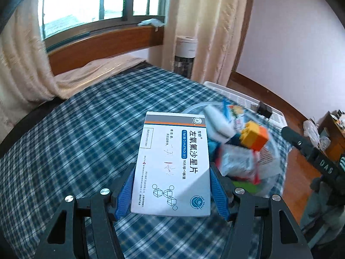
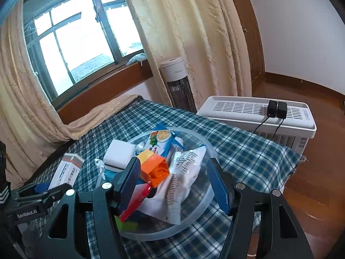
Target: Organize objects
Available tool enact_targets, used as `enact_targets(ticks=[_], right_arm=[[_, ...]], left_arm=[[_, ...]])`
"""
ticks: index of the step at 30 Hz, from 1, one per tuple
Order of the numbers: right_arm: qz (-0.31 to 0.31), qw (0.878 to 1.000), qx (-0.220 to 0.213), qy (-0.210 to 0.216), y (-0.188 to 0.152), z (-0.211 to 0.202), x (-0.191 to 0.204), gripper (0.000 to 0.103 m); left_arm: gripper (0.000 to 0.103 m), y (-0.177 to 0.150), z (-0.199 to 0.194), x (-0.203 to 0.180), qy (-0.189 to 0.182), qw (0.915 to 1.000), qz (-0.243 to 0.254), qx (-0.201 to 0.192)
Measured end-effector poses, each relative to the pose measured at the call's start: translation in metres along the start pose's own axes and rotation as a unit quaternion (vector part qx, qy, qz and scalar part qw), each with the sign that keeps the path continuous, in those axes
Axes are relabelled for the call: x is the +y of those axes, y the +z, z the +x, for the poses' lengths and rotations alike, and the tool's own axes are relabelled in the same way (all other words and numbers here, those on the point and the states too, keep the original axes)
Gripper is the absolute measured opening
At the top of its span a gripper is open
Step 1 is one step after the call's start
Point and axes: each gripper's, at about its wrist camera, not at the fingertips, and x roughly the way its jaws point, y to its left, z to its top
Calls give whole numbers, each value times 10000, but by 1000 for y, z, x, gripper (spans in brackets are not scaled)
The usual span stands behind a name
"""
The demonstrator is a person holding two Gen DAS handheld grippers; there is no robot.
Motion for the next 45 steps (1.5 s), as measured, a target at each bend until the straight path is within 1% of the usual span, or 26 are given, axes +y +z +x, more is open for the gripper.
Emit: enact_targets(ticks=[8,12,16,17,19,20,21,23,26,29,32,35,38,41,45], right_arm=[[132,9999,12,-31,2,2,-19,66],[219,9997,42,-48,3,6,-30,66],[316,9995,22,-65,3,7,-39,66],[336,9994,22,-69,3,8,-41,66],[386,9992,50,-61,2,10,-43,66],[405,9991,65,-50,2,12,-44,66],[419,9991,72,-43,1,13,-45,66],[435,9990,103,-22,-1,16,-44,66],[435,9990,140,29,-3,20,-42,66],[415,9990,118,81,-4,18,-37,66],[386,9992,66,94,-4,12,-34,66],[407,9991,41,74,-5,9,-36,66],[441,9990,47,62,-7,8,-39,67],[470,9988,75,88,-8,9,-41,68],[449,9988,110,142,-10,11,-41,68]], left_arm=[[67,21,8,-39,-312,9990,305,-81],[67,26,16,-48,-385,9986,366,-38],[68,23,21,-36,-217,9995,229,18],[68,20,21,-28,-130,9998,127,55],[75,13,18,-15,-8,10000,-54,81],[80,8,15,-9,52,9999,-123,81],[84,3,14,-4,136,9997,-192,99],[85,-10,12,10,281,9987,-364,212],[90,-26,17,20,360,9966,-567,468],[91,-37,25,19,389,9951,-627,664],[91,-45,31,16,327,9935,-735,802],[97,-48,34,13,389,9929,-792,797],[98,-50,37,9,560,9924,-751,795],[98,-48,41,8,611,9914,-778,858],[102,-47,47,7,774,9907,-767,812]])
